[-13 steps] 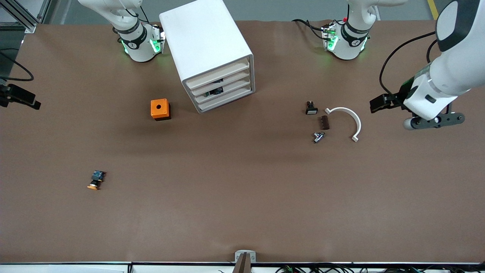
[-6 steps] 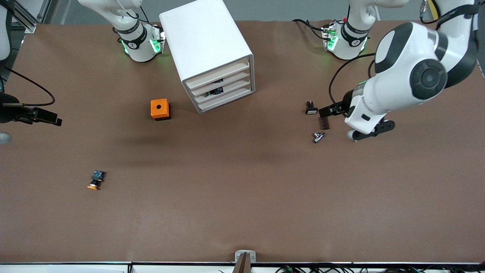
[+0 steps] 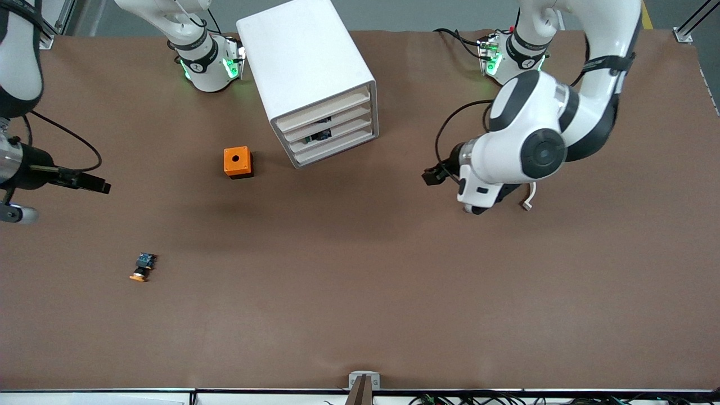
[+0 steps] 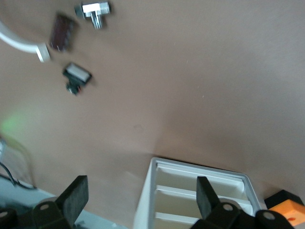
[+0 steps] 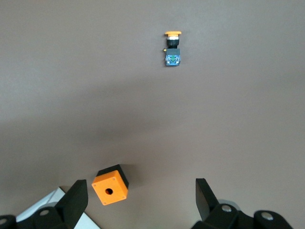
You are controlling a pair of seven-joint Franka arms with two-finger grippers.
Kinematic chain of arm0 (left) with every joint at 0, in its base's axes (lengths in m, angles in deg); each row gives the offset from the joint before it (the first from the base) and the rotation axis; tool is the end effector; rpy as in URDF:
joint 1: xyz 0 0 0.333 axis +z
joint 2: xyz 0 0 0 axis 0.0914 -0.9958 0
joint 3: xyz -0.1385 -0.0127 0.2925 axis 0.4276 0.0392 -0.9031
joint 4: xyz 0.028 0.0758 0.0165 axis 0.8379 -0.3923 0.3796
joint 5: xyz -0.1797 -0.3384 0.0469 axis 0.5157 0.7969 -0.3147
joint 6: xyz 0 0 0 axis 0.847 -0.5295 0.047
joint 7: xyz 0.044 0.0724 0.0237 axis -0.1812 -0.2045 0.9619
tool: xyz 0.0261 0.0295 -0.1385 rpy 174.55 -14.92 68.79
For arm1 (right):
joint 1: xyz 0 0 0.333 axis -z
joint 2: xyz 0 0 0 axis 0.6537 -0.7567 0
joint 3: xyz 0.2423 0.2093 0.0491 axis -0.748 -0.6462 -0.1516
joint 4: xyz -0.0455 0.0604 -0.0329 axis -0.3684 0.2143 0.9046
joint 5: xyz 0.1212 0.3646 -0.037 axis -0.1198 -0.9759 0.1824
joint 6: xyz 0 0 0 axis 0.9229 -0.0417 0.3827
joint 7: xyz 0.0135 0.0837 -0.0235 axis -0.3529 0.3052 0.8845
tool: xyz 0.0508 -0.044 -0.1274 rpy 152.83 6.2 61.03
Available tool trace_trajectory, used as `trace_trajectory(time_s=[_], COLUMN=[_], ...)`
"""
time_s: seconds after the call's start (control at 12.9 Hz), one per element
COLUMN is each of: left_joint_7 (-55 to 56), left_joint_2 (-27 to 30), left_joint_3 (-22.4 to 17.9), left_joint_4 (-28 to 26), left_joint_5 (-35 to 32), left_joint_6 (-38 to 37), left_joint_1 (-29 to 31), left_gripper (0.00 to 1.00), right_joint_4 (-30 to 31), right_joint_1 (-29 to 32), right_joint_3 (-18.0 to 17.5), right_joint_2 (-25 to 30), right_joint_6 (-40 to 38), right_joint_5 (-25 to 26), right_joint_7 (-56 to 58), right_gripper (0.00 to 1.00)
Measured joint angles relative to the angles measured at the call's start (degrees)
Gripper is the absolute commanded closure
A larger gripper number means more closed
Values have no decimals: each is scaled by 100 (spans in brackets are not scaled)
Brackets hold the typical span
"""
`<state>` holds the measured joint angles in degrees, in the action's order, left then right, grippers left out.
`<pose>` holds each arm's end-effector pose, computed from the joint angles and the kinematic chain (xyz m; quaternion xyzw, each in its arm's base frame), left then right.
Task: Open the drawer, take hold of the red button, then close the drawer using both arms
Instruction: 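Reach the left gripper to the drawer handle while the right gripper approaches the cabinet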
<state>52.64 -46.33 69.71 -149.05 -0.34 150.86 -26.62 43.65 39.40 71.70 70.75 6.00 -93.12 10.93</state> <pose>0.5206 -0.3331 0.3870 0.9155 0.3187 -0.2435 0.0306 0.5876 -0.0296 0.4935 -0.9878 0.1295 0.0856 0.0149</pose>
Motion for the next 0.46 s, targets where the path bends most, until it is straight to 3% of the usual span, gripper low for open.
trace_trajectory(time_s=[0.46], left_joint_7=[3002], left_joint_2=[-903], left_joint_3=[6], left_joint_4=[354], left_joint_5=[654], left_joint_6=[66], left_joint_1=[-316], left_gripper=[0], right_joint_4=[14], right_joint_1=[-810], right_joint_3=[-38], right_joint_2=[-392], right_joint_6=[-20], right_joint_5=[-5], right_joint_7=[-2273], right_gripper=[0])
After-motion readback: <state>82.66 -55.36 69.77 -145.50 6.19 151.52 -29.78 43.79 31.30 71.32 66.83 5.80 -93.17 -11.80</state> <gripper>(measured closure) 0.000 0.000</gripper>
